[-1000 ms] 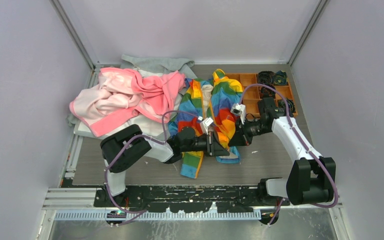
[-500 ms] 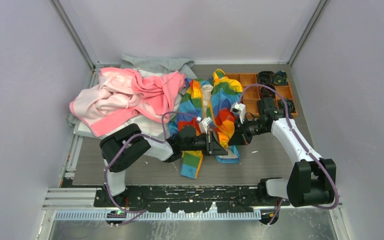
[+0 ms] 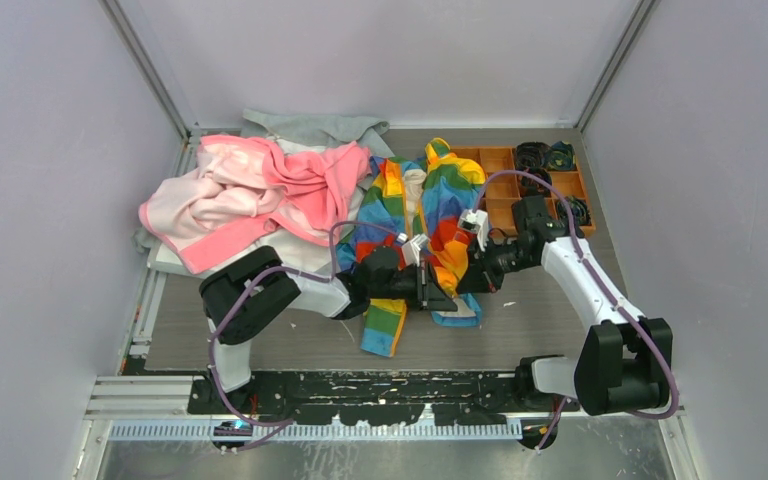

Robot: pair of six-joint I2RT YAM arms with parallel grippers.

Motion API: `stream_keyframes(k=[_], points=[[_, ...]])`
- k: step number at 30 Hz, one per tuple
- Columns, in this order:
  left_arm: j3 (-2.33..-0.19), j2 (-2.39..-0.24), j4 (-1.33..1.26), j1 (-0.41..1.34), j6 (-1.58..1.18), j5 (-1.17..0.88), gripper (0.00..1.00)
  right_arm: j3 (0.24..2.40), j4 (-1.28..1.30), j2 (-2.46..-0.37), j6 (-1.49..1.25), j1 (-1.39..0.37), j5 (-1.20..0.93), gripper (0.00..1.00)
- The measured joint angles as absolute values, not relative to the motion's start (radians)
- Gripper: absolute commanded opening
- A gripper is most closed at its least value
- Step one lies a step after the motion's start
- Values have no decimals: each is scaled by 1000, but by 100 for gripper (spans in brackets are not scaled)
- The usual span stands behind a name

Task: Zip up the jacket
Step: Adjust the zipper on the jacket.

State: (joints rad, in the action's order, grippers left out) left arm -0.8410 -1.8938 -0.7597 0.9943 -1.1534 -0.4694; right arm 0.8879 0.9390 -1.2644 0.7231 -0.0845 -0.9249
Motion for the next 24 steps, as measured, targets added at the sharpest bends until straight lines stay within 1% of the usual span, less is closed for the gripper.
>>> stream_keyframes(k=[8, 14, 17, 19, 24], points=[[-832, -1872, -693, 995, -1132, -472, 18, 886, 943, -1261, 755, -106, -918, 3], [-754, -1832, -619, 997, -1111, -467, 25, 886, 939, -1254, 758, -110, -918, 3], [-714, -1787, -580, 999, -1093, -457, 29, 886, 939, -1254, 758, -111, -918, 3], [-691, -1740, -562, 999, -1081, -448, 33, 886, 939, -1254, 760, -114, -916, 3], [-678, -1625, -538, 999, -1028, -418, 39, 886, 946, -1254, 794, -122, -909, 3]])
